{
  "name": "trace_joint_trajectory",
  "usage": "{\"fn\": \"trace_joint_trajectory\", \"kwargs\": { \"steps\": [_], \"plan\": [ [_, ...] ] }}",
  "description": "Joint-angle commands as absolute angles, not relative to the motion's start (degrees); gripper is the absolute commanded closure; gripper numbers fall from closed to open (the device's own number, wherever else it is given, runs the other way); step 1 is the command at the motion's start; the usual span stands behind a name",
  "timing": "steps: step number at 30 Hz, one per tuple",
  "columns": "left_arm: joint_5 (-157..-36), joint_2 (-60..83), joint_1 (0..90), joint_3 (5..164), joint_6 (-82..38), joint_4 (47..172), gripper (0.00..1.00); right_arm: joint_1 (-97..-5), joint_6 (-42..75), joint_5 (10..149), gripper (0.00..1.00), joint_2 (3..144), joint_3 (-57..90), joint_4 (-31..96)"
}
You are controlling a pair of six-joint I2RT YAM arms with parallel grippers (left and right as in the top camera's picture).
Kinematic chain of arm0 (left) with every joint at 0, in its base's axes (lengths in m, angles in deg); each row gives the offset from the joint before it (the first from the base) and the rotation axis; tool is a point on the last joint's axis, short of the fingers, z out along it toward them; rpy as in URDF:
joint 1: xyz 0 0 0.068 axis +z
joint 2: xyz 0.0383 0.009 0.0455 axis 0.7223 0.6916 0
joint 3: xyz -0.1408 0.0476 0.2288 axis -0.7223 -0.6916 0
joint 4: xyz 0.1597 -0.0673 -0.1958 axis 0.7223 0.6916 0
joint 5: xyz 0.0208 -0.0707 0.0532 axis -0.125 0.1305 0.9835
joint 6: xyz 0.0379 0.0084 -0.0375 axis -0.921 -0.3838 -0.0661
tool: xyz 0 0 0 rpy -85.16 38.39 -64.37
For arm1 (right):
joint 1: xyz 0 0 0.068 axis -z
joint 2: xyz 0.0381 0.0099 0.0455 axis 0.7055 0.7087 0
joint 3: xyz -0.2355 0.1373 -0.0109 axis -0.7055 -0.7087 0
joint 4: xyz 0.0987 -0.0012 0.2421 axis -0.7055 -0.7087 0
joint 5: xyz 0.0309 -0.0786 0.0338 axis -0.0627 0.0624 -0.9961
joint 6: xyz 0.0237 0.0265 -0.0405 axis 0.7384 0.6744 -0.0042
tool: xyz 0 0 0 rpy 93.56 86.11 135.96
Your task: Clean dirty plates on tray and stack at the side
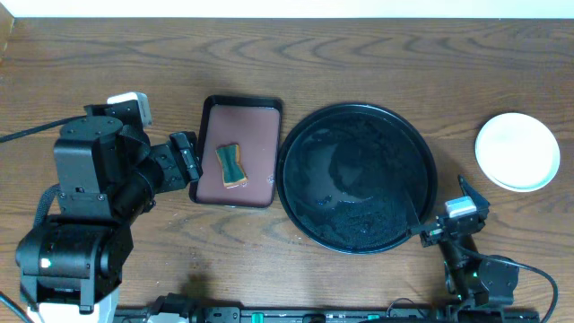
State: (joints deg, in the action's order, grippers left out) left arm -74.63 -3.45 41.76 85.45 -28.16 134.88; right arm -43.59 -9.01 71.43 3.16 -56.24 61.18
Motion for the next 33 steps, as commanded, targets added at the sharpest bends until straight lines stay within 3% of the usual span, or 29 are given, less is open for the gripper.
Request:
{"fn": "trace_joint_trajectory", "kwargs": {
  "steps": [1,24,33],
  "plan": [
    [-75.0,-3.5,42.0,86.4,-28.0,134.9,0.16,-43.1,-9.6,71.4,0.01,2.6,-57.3,62.5],
    [-75.0,-3.5,42.0,86.3,-28.0,134.9,0.16,-43.1,-9.6,71.4,0.01,2.7,-57.3,62.3],
    [-72.6,-9.7,42.1,81.0,-28.5,130.5,0.16,-43.1,-9.6,71.4,0.01,2.7,-57.3,62.3]
  ]
}}
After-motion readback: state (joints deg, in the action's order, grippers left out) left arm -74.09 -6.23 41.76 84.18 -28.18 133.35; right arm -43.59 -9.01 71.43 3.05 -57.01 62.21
